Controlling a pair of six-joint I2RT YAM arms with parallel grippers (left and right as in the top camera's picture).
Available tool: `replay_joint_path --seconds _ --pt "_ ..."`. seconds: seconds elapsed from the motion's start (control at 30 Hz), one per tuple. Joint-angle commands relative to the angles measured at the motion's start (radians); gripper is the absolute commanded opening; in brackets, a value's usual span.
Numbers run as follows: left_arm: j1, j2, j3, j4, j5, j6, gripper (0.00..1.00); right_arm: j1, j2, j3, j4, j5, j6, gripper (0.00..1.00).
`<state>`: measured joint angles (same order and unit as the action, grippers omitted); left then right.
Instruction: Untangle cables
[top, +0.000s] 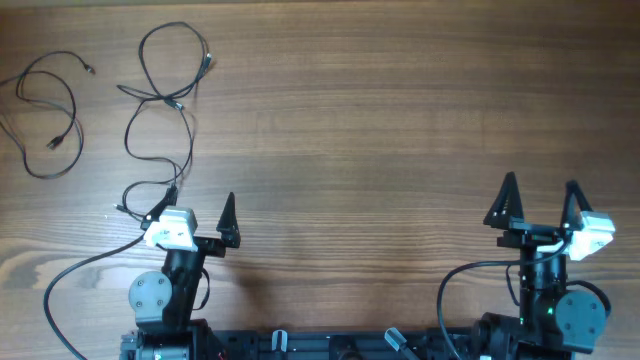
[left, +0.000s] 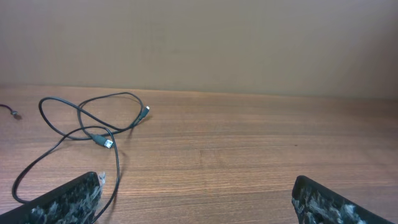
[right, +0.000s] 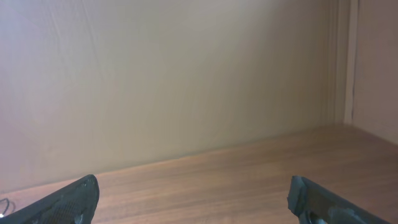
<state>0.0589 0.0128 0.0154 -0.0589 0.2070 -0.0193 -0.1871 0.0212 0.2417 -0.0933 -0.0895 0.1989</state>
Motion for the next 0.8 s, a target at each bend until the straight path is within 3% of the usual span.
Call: replay_joint_path --seconds 0.0,0.53,0.77 --pt "-0.005 -0.005 -0.01 0.003 0.009 0.016 1.0 -0.003 -0.014 -0.047 0.04 -0.043 -0.016 1.0" --pt "-0.005 -0.005 -0.01 0.003 0.009 0.016 1.0 -0.003 -0.014 -0.238 0.301 -0.14 -0.007 1.0" --pt "-0.005 -0.005 -0.01 0.003 0.009 0.016 1.0 -0.003 -0.014 -0.237 0.254 -0.148 -0.016 1.0"
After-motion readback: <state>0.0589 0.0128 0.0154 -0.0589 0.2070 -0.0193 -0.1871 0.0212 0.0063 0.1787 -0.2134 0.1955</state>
